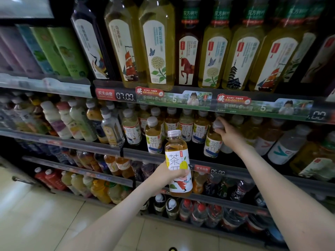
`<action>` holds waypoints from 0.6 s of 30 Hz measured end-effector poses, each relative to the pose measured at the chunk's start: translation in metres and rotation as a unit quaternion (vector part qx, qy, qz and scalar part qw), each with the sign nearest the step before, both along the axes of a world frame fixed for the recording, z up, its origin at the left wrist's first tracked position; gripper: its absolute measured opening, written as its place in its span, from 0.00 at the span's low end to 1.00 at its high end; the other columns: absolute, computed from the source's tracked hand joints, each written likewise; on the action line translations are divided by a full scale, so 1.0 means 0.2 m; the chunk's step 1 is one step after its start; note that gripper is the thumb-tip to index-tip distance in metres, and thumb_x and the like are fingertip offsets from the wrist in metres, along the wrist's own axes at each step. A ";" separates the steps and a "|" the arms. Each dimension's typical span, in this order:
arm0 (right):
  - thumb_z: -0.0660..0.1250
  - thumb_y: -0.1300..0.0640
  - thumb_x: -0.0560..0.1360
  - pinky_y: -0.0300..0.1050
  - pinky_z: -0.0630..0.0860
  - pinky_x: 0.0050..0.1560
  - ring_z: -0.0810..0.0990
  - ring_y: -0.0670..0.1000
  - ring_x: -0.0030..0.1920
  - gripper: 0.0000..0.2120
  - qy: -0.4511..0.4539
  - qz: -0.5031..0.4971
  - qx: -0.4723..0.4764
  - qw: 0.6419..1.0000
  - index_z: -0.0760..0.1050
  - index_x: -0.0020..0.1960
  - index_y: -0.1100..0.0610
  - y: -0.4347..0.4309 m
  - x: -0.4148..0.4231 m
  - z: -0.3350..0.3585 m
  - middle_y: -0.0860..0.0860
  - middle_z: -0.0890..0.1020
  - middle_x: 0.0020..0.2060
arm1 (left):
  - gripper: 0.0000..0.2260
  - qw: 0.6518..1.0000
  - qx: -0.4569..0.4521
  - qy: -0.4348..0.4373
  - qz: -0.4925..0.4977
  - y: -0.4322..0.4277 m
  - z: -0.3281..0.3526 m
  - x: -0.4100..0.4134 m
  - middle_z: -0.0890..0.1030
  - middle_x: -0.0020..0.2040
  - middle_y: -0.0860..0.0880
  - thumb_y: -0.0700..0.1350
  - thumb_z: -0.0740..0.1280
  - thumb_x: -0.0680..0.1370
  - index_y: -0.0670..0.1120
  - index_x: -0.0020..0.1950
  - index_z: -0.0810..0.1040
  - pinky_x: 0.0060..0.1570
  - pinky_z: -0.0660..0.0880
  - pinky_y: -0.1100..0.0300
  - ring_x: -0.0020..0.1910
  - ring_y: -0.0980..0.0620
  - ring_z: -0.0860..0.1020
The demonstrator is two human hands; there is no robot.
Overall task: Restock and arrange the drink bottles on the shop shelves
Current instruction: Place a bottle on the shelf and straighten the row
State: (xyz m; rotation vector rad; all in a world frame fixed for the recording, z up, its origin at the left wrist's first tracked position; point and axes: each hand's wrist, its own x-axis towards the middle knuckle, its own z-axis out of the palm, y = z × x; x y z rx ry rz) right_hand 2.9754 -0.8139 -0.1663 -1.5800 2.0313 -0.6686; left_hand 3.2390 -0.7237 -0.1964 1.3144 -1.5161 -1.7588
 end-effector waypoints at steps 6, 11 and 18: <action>0.55 0.52 0.82 0.51 0.68 0.62 0.69 0.58 0.68 0.24 -0.035 0.012 -0.033 0.999 0.54 0.77 0.47 0.01 0.00 -0.04 0.52 0.64 0.74 | 0.29 0.999 -0.006 0.021 0.031 0.05 0.02 0.01 0.83 0.55 0.49 0.54 0.75 0.62 0.48 0.61 0.74 0.58 0.77 0.49 0.53 0.50 0.82; 0.56 0.50 0.82 0.51 0.67 0.66 0.64 0.58 0.72 0.27 0.056 0.031 -0.058 0.996 0.50 0.78 0.49 0.14 0.11 0.00 0.54 0.59 0.76 | 0.21 0.998 -0.039 -0.004 0.049 0.07 0.05 0.05 0.83 0.51 0.53 0.53 0.74 0.66 0.53 0.57 0.75 0.55 0.78 0.54 0.49 0.55 0.82; 0.60 0.37 0.73 0.50 0.71 0.65 0.76 0.49 0.62 0.25 -0.298 0.152 0.041 0.941 0.70 0.67 0.48 0.45 0.56 0.10 0.48 0.77 0.63 | 0.20 0.999 -0.040 0.003 0.029 0.08 0.08 0.06 0.83 0.52 0.53 0.55 0.73 0.66 0.54 0.56 0.76 0.56 0.77 0.54 0.51 0.54 0.82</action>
